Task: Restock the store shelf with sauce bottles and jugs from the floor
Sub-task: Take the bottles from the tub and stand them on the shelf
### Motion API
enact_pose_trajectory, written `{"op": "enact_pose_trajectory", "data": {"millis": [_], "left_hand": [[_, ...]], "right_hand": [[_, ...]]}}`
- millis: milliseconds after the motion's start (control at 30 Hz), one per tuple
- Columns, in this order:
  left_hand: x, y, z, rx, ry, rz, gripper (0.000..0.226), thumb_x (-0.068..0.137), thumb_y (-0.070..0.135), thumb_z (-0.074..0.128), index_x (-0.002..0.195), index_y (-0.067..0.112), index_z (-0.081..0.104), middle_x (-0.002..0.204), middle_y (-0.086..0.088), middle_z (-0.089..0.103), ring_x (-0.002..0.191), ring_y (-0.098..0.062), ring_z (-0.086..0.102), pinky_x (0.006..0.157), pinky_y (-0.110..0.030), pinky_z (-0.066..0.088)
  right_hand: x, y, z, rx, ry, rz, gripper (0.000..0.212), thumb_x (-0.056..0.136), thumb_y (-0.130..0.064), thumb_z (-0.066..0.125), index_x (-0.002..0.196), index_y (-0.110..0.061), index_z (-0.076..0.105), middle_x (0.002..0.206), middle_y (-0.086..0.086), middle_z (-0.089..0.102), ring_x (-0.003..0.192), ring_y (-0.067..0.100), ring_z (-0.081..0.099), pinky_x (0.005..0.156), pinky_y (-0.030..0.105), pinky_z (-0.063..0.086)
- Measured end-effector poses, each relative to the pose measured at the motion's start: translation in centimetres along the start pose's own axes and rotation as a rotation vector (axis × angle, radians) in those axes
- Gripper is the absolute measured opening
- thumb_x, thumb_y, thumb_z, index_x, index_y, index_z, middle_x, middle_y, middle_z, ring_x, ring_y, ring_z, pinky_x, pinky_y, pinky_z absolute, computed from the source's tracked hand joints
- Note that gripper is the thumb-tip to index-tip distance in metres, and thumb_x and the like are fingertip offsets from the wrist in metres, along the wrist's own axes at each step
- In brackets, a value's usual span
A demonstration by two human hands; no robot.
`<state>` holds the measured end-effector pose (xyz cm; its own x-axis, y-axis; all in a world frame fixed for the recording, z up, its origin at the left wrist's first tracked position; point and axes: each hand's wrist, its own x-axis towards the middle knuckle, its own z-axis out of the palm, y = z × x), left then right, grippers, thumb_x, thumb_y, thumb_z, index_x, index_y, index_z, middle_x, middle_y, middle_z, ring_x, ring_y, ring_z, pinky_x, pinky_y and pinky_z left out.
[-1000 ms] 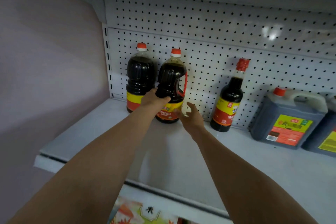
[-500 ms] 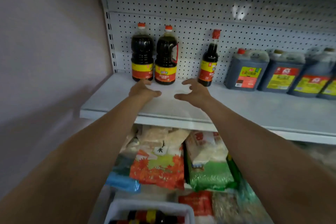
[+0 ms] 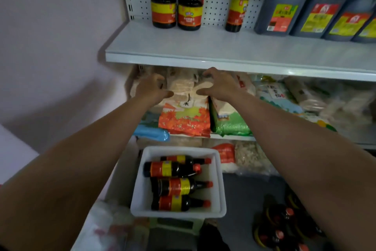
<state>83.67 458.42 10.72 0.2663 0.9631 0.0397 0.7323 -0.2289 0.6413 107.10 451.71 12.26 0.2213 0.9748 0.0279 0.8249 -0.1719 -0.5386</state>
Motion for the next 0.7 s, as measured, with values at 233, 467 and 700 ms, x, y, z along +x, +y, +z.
{"op": "enact_pose_trajectory", "data": {"millis": [233, 467, 700], "left_hand": [[-3.5, -4.8, 5.1, -0.074, -0.172, -0.121, 0.070, 0.077, 0.037, 0.084, 0.136, 0.015, 0.054, 0.135, -0.005, 0.058, 0.123, -0.026, 0.055, 0.095, -0.031, 0.043], [-4.8, -10.2, 11.8, -0.133, -0.289, -0.274, 0.066, 0.079, 0.040, 0.082, 0.134, 0.019, 0.053, 0.124, -0.002, 0.056, 0.113, -0.023, 0.055, 0.093, -0.035, 0.047], [-4.7, -13.9, 17.9, -0.132, -0.402, -0.391, 0.063, 0.082, 0.039, 0.079, 0.135, 0.020, 0.052, 0.113, -0.001, 0.057, 0.082, -0.007, 0.054, 0.071, -0.024, 0.048]], "right_hand": [[-2.3, 3.6, 7.0, -0.030, -0.128, 0.112, 0.078, 0.072, -0.054, 0.085, 0.137, -0.025, 0.052, 0.135, 0.010, 0.054, 0.124, 0.030, 0.052, 0.096, 0.040, 0.048], [-3.6, 8.9, 15.5, 0.110, -0.298, 0.327, 0.076, 0.075, -0.049, 0.086, 0.138, -0.022, 0.051, 0.135, 0.009, 0.058, 0.119, 0.029, 0.059, 0.093, 0.035, 0.051], [-4.5, 14.8, 21.7, 0.102, -0.426, 0.470, 0.067, 0.081, -0.047, 0.081, 0.136, -0.020, 0.053, 0.133, 0.007, 0.058, 0.120, 0.028, 0.057, 0.095, 0.039, 0.051]]}}
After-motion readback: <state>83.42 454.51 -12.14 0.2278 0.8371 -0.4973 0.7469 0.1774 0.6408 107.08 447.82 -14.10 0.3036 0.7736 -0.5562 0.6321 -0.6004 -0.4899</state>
